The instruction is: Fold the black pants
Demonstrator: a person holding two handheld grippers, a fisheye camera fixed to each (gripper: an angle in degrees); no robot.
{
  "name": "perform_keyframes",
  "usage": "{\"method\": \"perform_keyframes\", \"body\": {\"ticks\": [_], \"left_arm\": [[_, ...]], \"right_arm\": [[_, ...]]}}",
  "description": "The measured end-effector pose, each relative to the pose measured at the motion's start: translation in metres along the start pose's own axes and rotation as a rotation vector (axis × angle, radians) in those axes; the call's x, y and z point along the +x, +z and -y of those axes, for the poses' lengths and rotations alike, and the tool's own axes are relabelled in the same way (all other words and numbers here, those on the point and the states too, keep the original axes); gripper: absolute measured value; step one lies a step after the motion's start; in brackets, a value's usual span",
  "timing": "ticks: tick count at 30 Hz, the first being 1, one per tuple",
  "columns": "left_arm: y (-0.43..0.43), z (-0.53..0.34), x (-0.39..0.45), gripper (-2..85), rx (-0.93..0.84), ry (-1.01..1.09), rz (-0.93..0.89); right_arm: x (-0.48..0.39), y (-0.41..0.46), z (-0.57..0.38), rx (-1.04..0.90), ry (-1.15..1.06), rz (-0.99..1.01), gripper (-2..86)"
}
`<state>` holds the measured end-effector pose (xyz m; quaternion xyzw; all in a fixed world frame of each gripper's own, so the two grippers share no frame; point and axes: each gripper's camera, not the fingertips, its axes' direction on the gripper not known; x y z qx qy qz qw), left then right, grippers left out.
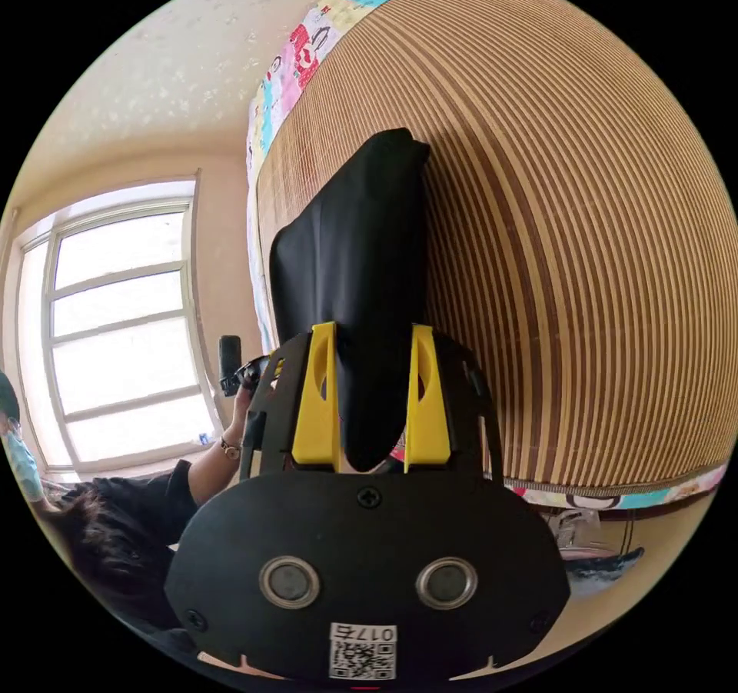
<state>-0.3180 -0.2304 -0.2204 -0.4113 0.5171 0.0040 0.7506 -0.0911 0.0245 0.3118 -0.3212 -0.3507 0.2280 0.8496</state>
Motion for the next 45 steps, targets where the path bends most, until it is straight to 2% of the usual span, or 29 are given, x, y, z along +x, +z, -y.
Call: {"method": "perform_keyframes", "body": {"ticks": [5, 8, 15, 19, 21, 25, 31, 34, 36, 41, 45], "left_arm": [[0.0, 0.002, -0.005, 8.3, 0.004, 0.01, 0.038], [-0.035, -0.024, -0.016, 6.1, 0.093, 0.041, 0.044], [-0.155, -0.099, -0.11, 6.8, 0.316, -0.183, 0.181], [-0.204, -0.138, -0.151, 11.3, 0.457, -0.349, 0.225], [-0.217, -0.165, -0.156, 12.4, 0.533, -0.406, 0.232], [-0.196, -0.191, -0.134, 11.5, 0.556, -0.387, 0.225], [-0.088, -0.176, -0.043, 3.7, 0.34, -0.138, 0.203], [-0.038, -0.139, 0.017, 0.1, 0.194, 0.015, 0.215], [0.001, -0.099, 0.073, -0.7, 0.049, 0.216, 0.209], [0.093, -0.04, 0.174, -1.0, -0.084, 0.479, 0.253], [0.193, -0.022, 0.243, -1.0, -0.192, 0.633, 0.163]], "right_arm": [[-0.02, 0.028, 0.006, 0.019, 0.026, -0.015, 10.6], [-0.041, 0.071, 0.0, -0.044, 0.047, 0.046, 9.1], [-0.133, 0.227, 0.014, -0.258, -0.01, 0.141, 9.7], [-0.156, 0.261, 0.018, -0.3, 0.058, 0.243, 10.6], [-0.164, 0.245, 0.01, -0.271, 0.042, 0.27, 9.5], [-0.164, 0.194, -0.018, -0.293, -0.066, 0.26, 7.9], [-0.123, 0.06, -0.091, -0.26, -0.115, 0.279, 5.4], [-0.098, -0.019, -0.132, -0.112, -0.121, 0.272, 3.8], [-0.072, -0.076, -0.169, 0.052, -0.082, 0.313, 3.3], [-0.016, -0.156, -0.253, 0.404, 0.019, 0.434, 3.2], [0.037, -0.204, -0.312, 0.619, 0.156, 0.5, 4.4]]}}
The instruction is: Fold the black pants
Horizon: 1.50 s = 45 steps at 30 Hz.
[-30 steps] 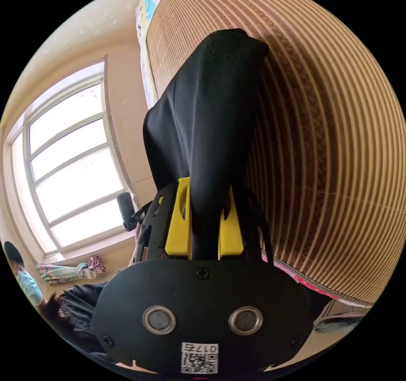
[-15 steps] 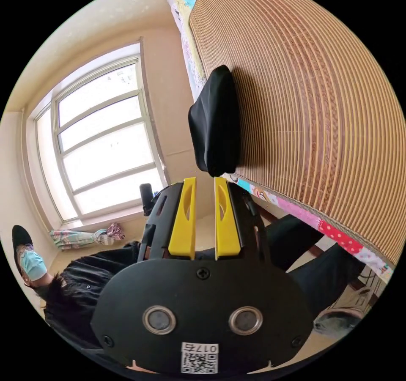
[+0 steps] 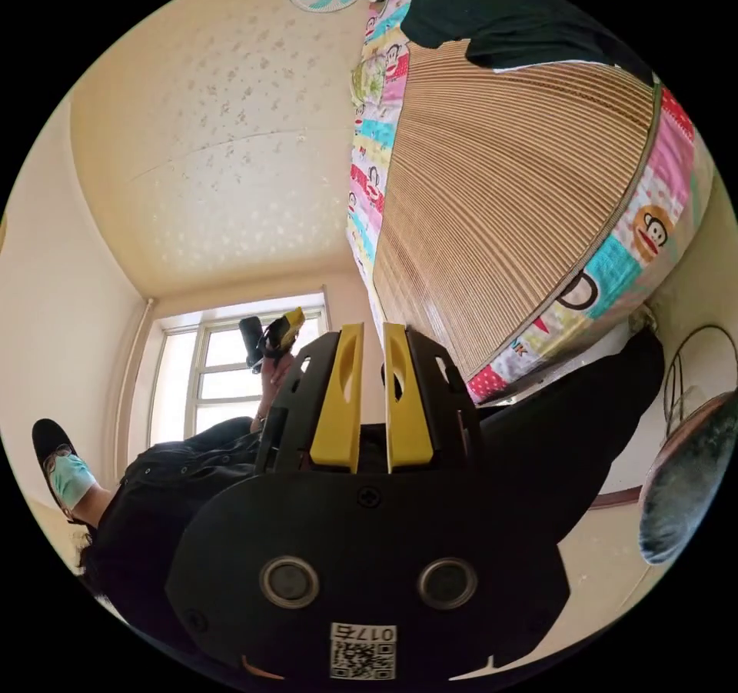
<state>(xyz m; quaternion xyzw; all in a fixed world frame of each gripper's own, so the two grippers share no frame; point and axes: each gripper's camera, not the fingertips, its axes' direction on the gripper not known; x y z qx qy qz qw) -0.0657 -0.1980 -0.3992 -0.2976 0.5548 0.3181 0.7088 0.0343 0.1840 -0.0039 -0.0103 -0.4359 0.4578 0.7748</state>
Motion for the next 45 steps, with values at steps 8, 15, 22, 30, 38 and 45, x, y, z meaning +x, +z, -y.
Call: {"method": "perform_keyframes", "body": {"ticks": [8, 15, 22, 30, 38, 45], "left_arm": [[0.089, 0.04, 0.057, -1.0, 0.04, 0.186, -0.095], [0.093, 0.011, -0.013, -1.0, 0.256, -0.097, -0.026], [0.119, -0.045, -0.055, -1.0, 0.373, -0.381, 0.008], [0.162, -0.071, -0.065, -1.0, 0.369, -0.51, 0.113], [0.201, -0.052, -0.066, -1.0, 0.325, -0.507, 0.104], [0.219, -0.03, -0.067, -0.7, 0.356, -0.45, 0.032]], "right_arm": [[-0.011, -0.126, 0.066, 0.225, 0.02, -0.106, 8.9], [-0.08, -0.186, 0.179, 0.346, -0.122, -0.56, 11.1], [-0.1, -0.19, 0.219, 0.477, -0.154, -0.839, 12.8], [-0.022, -0.251, 0.244, 0.598, 0.208, -0.744, 15.8], [0.017, -0.261, 0.229, 0.523, 0.279, -0.493, 5.2], [-0.122, -0.297, 0.193, 0.62, -0.306, -0.023, 1.6]]}}
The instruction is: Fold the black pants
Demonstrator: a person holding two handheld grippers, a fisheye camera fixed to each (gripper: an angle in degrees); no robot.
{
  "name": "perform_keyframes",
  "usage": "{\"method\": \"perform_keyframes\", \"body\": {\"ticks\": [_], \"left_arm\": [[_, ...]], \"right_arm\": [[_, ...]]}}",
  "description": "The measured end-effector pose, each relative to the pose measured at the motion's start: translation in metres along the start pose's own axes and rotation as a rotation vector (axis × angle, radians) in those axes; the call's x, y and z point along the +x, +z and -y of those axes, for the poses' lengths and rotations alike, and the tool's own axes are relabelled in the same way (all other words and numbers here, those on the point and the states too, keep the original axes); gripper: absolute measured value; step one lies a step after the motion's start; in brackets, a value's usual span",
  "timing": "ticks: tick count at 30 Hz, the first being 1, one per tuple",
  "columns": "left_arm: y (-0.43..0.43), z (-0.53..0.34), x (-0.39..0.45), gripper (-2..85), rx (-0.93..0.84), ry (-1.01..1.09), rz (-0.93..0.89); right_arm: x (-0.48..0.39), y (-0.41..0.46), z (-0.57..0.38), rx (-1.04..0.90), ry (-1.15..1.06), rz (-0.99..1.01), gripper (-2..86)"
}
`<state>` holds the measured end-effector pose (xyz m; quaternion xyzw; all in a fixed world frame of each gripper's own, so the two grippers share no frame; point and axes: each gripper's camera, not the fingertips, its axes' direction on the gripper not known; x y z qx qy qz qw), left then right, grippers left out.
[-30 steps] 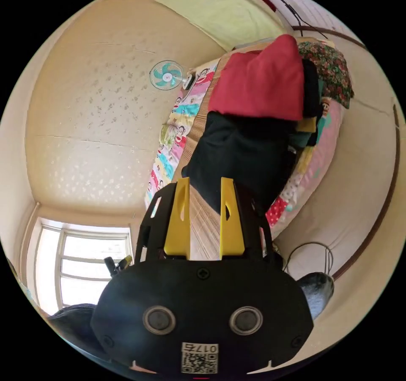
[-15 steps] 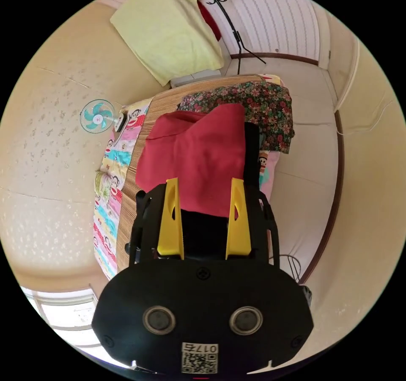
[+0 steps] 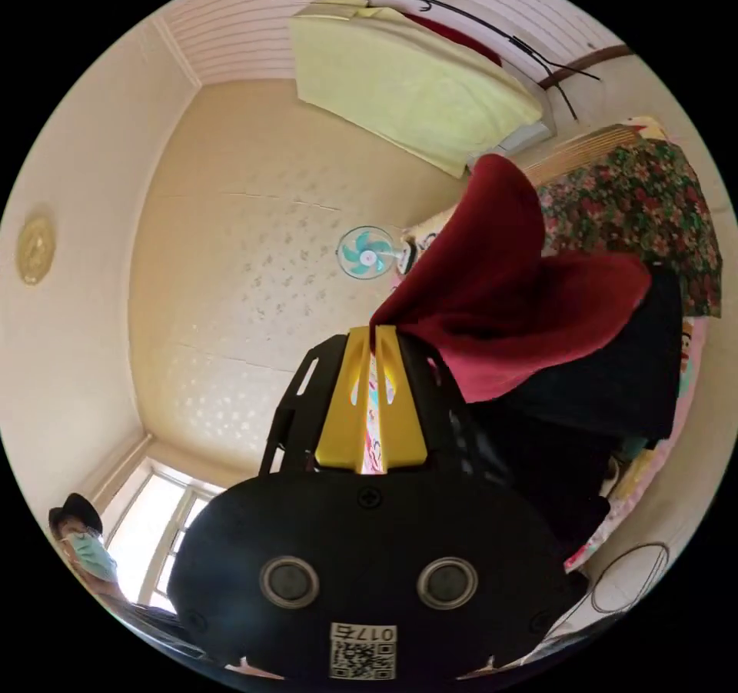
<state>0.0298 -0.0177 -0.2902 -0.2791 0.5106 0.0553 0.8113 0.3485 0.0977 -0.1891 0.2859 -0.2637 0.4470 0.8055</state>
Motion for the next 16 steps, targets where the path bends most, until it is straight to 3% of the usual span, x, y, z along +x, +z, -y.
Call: {"method": "perform_keyframes", "body": {"ticks": [4, 7, 9, 12, 16], "left_arm": [[0.008, 0.011, 0.015, 0.7, 0.012, 0.075, -0.07], [0.007, 0.021, 0.035, 6.2, 0.038, 0.145, -0.263], [0.005, 0.033, 0.056, 10.1, 0.034, 0.196, -0.494], [-0.001, 0.049, 0.095, 15.2, 0.004, 0.273, -0.67], [-0.033, 0.053, 0.14, 18.6, 0.096, 0.422, -0.627]], "right_arm": [[-0.118, 0.013, -0.005, -0.149, -0.291, 0.068, 1.1], [-0.218, 0.021, -0.052, -0.286, -0.552, 0.149, 0.9], [-0.285, 0.018, -0.103, -0.362, -0.733, 0.313, 0.9], [-0.348, 0.013, -0.167, -0.427, -0.885, 0.552, 1.0], [-0.388, 0.016, -0.224, -0.43, -0.895, 0.676, 1.1]]}}
